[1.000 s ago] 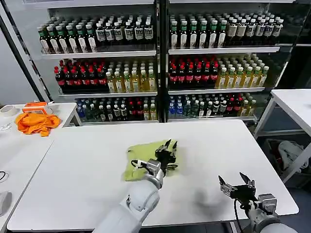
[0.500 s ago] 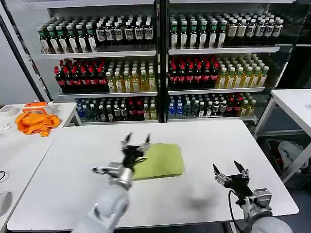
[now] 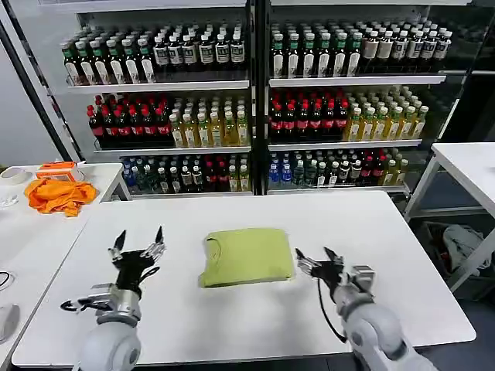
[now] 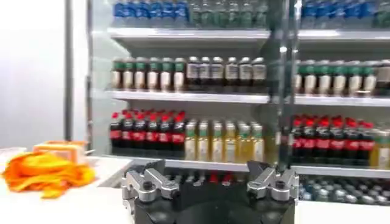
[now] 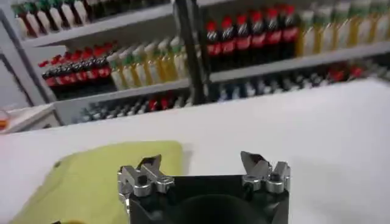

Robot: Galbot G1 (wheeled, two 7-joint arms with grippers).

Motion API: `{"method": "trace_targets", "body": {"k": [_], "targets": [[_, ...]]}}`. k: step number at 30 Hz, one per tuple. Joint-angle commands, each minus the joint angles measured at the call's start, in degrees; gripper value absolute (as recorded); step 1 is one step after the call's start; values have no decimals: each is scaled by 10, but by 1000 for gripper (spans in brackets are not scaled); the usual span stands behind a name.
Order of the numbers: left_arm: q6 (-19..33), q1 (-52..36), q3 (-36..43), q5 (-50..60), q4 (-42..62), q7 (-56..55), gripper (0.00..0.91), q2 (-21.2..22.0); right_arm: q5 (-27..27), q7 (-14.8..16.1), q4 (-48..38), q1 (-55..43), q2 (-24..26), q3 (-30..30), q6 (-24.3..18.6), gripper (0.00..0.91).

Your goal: Fold and organize the clothes.

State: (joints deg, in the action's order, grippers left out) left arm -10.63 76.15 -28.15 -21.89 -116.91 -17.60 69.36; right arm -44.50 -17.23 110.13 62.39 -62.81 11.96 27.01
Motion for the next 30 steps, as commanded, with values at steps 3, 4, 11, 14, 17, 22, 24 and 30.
{"method": "trace_targets", "body": {"k": [3, 4, 11, 14, 17, 22, 24, 30], "targets": [[-4, 67, -78, -5, -34, -2, 907, 6, -88, -34, -140, -150, -56, -107, 55, 907], [-4, 67, -79, -5, -35, -2, 907, 7, -88, -37, -144, -153, -58, -108, 56, 907], [-5, 73, -79, -5, -41, -2, 907, 7, -88, -56, -175, -168, -68, -115, 60, 907], [-5, 76, -77, -5, -45, -2, 907, 8, -85, -57, -171, -171, -66, -123, 53, 907], [-5, 80, -76, -5, -49, -2, 907, 8, -88, -59, -170, -171, -70, -125, 52, 907], [-5, 83, -75, -5, -53, -2, 907, 8, -86, -69, -177, -170, -72, -120, 59, 907], [-5, 84, -73, -5, -54, -2, 907, 9, -88, -70, -182, -168, -72, -118, 61, 907], [-5, 89, -71, -4, -58, -3, 907, 11, -100, -68, -180, -163, -71, -116, 52, 0]]}}
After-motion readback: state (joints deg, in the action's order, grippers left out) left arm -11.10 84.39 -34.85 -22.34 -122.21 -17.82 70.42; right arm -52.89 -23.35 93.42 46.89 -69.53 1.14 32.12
